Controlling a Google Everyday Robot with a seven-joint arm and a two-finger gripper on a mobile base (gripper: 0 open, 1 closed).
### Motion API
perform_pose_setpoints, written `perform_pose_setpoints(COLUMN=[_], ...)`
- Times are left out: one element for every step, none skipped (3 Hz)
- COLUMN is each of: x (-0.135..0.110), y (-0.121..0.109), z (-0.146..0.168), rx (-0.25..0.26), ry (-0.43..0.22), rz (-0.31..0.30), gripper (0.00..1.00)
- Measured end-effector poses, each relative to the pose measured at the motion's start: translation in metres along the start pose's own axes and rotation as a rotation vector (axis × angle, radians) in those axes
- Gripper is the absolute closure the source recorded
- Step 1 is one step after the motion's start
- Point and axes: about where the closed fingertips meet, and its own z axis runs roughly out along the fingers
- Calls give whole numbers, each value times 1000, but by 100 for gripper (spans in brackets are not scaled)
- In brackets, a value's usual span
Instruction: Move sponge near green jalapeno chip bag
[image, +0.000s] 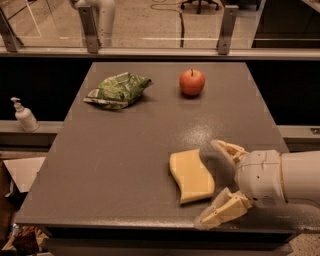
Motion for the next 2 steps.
perform_pose_setpoints(x=[5, 8], y=[-1, -4], z=[8, 10], rx=[13, 22], ry=[-9, -17], rz=[3, 12], gripper=[17, 41])
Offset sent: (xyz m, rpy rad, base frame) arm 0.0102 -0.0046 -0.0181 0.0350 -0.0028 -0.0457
